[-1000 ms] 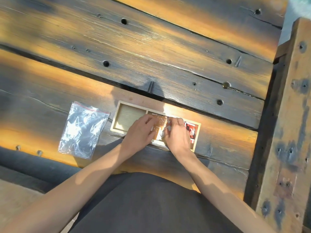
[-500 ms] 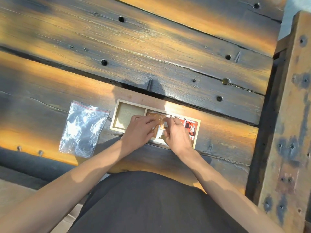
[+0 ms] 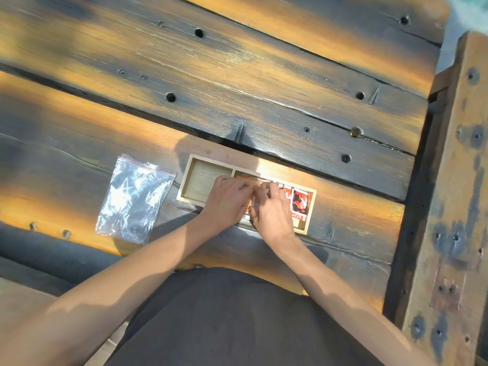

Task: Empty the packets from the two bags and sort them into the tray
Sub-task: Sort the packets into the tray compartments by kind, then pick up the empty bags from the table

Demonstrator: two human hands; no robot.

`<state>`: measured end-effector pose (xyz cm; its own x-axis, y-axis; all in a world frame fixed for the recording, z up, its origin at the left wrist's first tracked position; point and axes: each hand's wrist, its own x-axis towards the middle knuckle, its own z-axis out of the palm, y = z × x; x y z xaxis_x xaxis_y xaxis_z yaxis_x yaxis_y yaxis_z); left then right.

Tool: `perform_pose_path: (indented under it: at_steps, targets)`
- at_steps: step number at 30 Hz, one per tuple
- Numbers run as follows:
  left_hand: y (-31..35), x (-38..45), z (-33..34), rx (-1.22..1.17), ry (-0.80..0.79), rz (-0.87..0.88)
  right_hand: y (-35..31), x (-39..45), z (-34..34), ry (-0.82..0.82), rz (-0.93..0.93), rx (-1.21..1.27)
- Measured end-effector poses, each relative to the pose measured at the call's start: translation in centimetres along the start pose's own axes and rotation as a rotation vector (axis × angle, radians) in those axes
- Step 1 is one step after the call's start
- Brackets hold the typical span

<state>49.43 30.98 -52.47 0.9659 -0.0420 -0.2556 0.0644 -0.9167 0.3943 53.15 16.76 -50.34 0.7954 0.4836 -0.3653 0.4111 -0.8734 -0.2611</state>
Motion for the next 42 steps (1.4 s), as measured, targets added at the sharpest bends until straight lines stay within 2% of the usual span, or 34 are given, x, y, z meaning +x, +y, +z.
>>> perform_pose_path:
  at_steps: [3,7,12,17,19,24,27,29,31,34,37,39,42]
  targets:
    - [-0.4,0.1,0.1,-0.017,-0.022,0.014,0.2,-0.1,0.4,0.041,0.027,-0.176]
    - [-0.9,0.0,0.1,-0.032,-0.054,0.041,0.4,-0.1,0.1,0.007,0.04,-0.127]
    - [-1.0,-1.3,0.3,-0.076,-0.017,0.052,0.8,-0.4,-0.4,-0.028,0.026,-0.094]
    - [-2.4,-4.7,-0.6,-0.143,0.173,0.014,-0.3,-1.6,-0.7,0.033,-0.059,-0.02]
    - [-4.3,-6.5,-1.0,-0.175,0.266,-0.049,-1.3,-1.8,-0.5,0.065,-0.115,0.054]
    - [-10.2,-11.2,-2.2,-0.189,0.445,-0.333,-6.0,-1.8,0.1,0.092,-0.309,0.228]
    - [-14.0,-13.6,-2.7,-0.211,0.458,-0.557,-9.5,-1.6,0.6,-0.043,-0.405,0.281]
    - [-16.5,-14.7,-2.7,-0.224,0.394,-0.726,-11.7,-1.6,1.4,-0.2,-0.341,0.395]
    - [-18.2,-15.5,-2.7,-0.274,0.339,-0.877,-13.8,-1.2,3.1,-0.344,-0.185,0.494]
    - [-18.9,-16.3,-2.5,-0.368,0.225,-0.968,-16.1,-0.2,5.9,-0.522,0.018,0.547]
    - [-18.6,-17.0,-1.6,-0.415,0.118,-0.945,-17.2,0.8,8.3,-0.562,0.154,0.683]
    - [-18.0,-17.6,-0.8,-0.469,0.149,-0.94,-18.2,0.8,8.4,-0.551,0.255,0.784]
    - [-16.5,-18.5,0.0,-0.658,0.214,-1.042,-18.6,0.4,8.2,-0.564,0.365,0.844]
